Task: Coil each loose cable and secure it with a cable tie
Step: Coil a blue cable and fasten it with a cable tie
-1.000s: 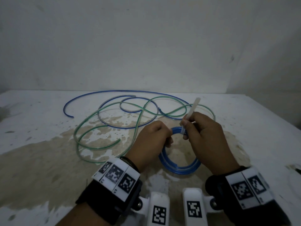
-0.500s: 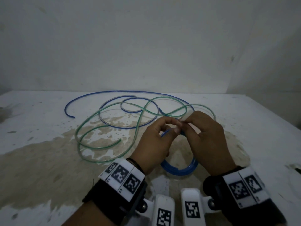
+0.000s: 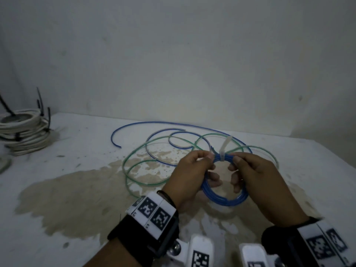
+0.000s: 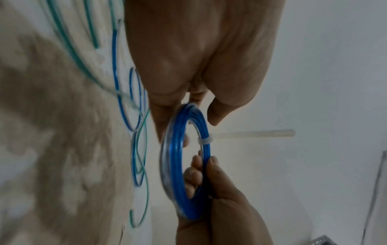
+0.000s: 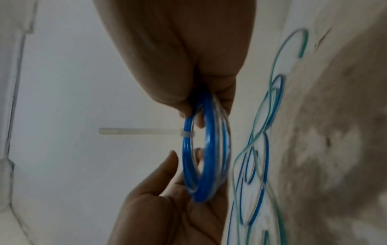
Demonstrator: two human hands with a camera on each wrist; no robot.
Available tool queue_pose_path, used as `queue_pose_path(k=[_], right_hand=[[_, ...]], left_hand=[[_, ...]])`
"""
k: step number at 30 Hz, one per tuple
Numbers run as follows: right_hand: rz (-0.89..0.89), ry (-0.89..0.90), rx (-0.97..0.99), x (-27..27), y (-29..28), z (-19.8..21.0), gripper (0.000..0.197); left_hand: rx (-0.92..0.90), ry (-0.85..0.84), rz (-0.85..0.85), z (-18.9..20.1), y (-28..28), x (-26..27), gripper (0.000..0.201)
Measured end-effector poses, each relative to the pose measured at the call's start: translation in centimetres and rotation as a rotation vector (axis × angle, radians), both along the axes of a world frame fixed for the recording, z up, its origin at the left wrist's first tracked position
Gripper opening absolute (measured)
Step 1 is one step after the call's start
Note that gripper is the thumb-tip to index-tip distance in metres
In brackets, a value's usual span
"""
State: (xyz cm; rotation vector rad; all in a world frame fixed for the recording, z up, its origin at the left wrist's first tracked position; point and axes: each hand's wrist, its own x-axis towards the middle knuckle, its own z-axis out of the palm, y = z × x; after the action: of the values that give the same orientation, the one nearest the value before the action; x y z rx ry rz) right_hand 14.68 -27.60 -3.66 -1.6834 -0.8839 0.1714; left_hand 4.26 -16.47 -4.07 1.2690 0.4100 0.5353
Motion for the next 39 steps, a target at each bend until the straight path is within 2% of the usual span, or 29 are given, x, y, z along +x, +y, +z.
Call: queue_pose_path(k=[3,7,12,17,22,24,27,30,36,39], right_hand=[[0.004,0.064,0.074,-1.3,1.9,0.8,0.024],[0.149,0.115,0.049,-4.8,5.7,1.4,0.026],[0.352,0.172,-0.014,-11.0,12.0,1.6,0.027],[0.536,0.305,-0.079,-17.8,18.2,1.5,0.022],[0.689,0.474,-0.201,-23.6,22.0,0.9,0.021],[0.701,0.524,-0.225,-24.9,22.8,0.4,0.022],[0.658,0.491,-0.278,-25.4,23.1,-0.6,0.029],[0.588,0.552,-0.312,-25.0,23.0,-2.0,0.036],[0.511,0.716,-0.257,-23.3,23.1,-3.7,0.021],[0.501,0.74,-0.224,-22.7,23.1,-4.1,0.02]], left_hand=[[0.027,0.003,0.027,0.0,1.2,-3.1,0.016],[-0.016,-0.052,0.123,0.3,3.4,-8.7,0.013],[0.08,0.054,0.349,0.3,6.8,-16.3,0.013],[-0.043,0.028,0.57,0.3,9.8,-24.1,0.012],[-0.067,0.021,0.799,-0.1,12.7,-31.3,0.011],[-0.069,-0.02,0.921,-0.3,14.3,-34.1,0.009],[-0.078,-0.034,1.046,-0.3,17.7,-38.1,0.013],[-0.09,0.085,1.058,0.0,21.9,-40.7,0.011],[-0.024,0.371,1.011,-0.1,29.0,-40.3,0.002],[0.01,0.471,0.989,-0.1,30.9,-39.0,0.013]])
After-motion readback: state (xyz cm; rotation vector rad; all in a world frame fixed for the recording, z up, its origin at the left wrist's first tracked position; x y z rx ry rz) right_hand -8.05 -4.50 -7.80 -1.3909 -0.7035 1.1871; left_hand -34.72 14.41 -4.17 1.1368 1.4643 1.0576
